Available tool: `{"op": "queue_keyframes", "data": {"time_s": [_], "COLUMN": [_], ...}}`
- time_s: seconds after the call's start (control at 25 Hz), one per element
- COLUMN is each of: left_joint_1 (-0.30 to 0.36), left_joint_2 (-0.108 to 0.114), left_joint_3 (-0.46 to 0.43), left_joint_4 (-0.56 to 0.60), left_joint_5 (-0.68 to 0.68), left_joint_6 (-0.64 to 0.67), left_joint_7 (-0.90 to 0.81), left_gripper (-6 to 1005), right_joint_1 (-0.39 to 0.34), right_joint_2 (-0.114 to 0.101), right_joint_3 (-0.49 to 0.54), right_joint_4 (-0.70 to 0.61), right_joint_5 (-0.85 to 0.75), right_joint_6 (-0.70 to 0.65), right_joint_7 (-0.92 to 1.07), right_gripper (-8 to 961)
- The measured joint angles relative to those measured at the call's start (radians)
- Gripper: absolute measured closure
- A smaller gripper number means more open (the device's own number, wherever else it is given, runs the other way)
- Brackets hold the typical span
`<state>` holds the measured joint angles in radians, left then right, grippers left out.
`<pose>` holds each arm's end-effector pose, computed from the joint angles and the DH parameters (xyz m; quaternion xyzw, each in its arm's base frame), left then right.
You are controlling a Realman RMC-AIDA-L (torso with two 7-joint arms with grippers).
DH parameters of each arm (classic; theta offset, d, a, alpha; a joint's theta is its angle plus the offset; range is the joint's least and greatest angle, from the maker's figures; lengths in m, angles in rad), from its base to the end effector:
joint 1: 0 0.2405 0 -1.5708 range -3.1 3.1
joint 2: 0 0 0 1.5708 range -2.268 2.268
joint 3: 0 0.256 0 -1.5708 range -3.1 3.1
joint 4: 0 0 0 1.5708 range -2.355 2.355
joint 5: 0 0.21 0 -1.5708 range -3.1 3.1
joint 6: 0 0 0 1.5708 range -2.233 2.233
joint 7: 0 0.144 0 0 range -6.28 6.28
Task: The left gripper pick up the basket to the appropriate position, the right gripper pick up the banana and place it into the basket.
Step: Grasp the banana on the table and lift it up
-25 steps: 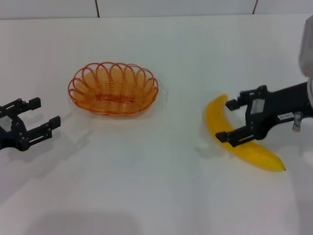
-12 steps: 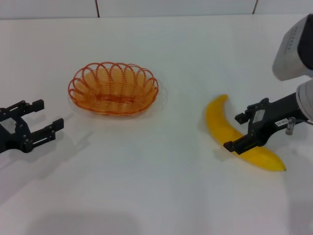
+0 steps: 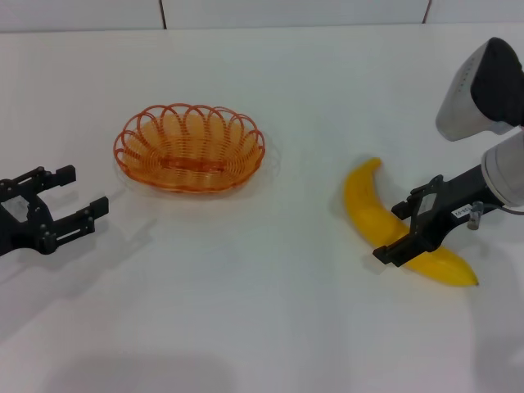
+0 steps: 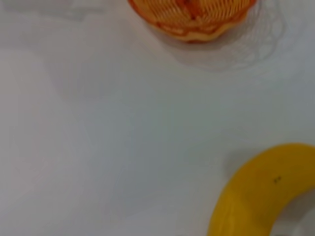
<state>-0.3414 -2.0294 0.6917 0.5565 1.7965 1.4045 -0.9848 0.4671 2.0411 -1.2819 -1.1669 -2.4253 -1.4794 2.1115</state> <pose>-0.3361 0.2979 0.0193 -0.9150 -0.1704 -0.2171 0.2942 0.2527 0.3321 0.0005 -0.9473 0.2709 -0.1310 0.1097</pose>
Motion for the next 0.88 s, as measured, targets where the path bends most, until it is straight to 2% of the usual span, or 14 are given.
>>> {"op": "queue_keyframes", "data": {"time_s": [0.28, 0.48, 0.68, 0.88], "left_joint_1": [-0.002, -0.002, -0.002, -0.002], "left_joint_2": [0.0, 0.0, 0.0, 0.0], "left_joint_3": [0.0, 0.0, 0.0, 0.0], "left_joint_4": [0.0, 0.0, 0.0, 0.0], "left_joint_5": [0.0, -0.001, -0.001, -0.003], "left_joint_6": [0.001, 0.001, 0.001, 0.001], "left_joint_7": [0.0, 0.0, 0.0, 0.0], "left_gripper": [258, 258, 258, 258], "right_joint_1": [0.025, 0.032, 0.034, 0.036], "right_joint_2": [0.001, 0.001, 0.0, -0.002], "right_joint_3": [-0.001, 0.006, 0.014, 0.014], "right_joint_4": [0.047, 0.05, 0.051, 0.051], "right_joint_5": [-0.01, -0.011, -0.007, -0.009], "right_joint_6": [0.023, 0.024, 0.023, 0.016], "right_joint_7": [0.001, 0.001, 0.011, 0.013], "right_gripper": [52, 101, 223, 422]}}
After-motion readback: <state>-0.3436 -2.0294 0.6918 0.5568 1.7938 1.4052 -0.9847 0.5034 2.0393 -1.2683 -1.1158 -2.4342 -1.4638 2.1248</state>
